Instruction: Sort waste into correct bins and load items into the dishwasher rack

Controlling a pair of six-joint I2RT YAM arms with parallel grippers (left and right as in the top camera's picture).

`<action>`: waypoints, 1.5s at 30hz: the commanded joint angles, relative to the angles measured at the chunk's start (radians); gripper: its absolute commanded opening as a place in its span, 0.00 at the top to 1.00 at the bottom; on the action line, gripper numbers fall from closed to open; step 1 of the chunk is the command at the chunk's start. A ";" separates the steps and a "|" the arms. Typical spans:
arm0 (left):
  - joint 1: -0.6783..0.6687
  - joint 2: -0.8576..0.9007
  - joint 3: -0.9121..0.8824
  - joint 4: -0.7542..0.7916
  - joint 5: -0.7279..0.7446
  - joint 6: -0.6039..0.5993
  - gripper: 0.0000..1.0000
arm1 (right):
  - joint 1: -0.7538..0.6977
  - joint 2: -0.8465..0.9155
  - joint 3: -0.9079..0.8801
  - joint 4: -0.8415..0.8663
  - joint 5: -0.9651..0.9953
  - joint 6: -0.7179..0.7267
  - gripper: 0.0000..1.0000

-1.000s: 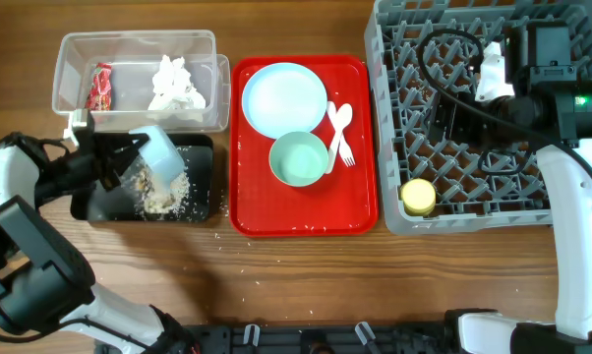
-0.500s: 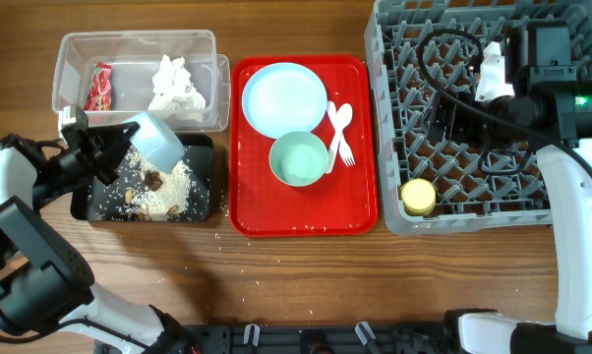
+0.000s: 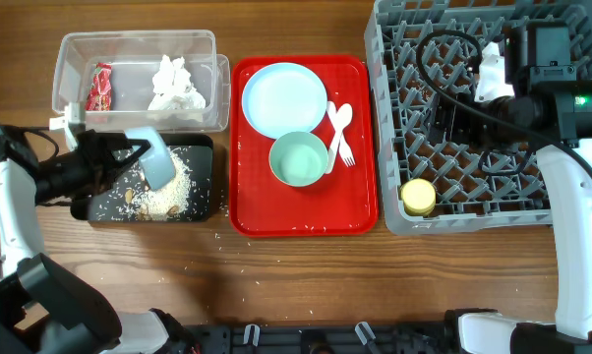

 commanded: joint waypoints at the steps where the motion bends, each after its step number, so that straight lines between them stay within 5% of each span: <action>1: -0.175 -0.058 0.003 -0.014 -0.108 0.057 0.96 | 0.003 0.007 0.002 0.002 -0.013 -0.019 0.12; 3: -0.341 -0.082 0.003 0.008 -0.244 0.014 0.96 | 0.003 0.007 0.002 0.002 -0.013 -0.018 0.12; 10: -1.008 -0.056 -0.003 0.135 -1.041 -0.540 0.96 | 0.003 0.009 0.002 -0.001 -0.013 -0.018 0.11; 19: -1.275 0.092 -0.097 0.435 -1.102 -0.584 0.91 | 0.003 0.009 0.002 -0.002 -0.013 -0.018 0.11; 22: -1.298 0.112 -0.097 0.428 -1.102 -0.584 0.74 | 0.003 0.009 0.002 0.006 -0.030 -0.016 0.11; 28: -1.217 0.061 0.028 0.335 -1.084 -0.633 0.71 | 0.006 0.011 -0.027 0.068 -0.174 0.012 0.12; 30: -1.109 -0.006 0.106 0.283 -1.056 -0.632 0.62 | 0.056 0.013 -0.081 0.124 -0.174 0.071 0.13; 38: -0.859 -0.066 0.108 0.284 -1.051 -0.628 0.48 | 0.419 0.079 -0.257 0.436 0.118 0.430 0.37; 45: -0.763 -0.066 0.108 0.292 -1.088 -0.629 0.43 | 0.491 0.351 -0.257 0.518 0.191 0.480 0.48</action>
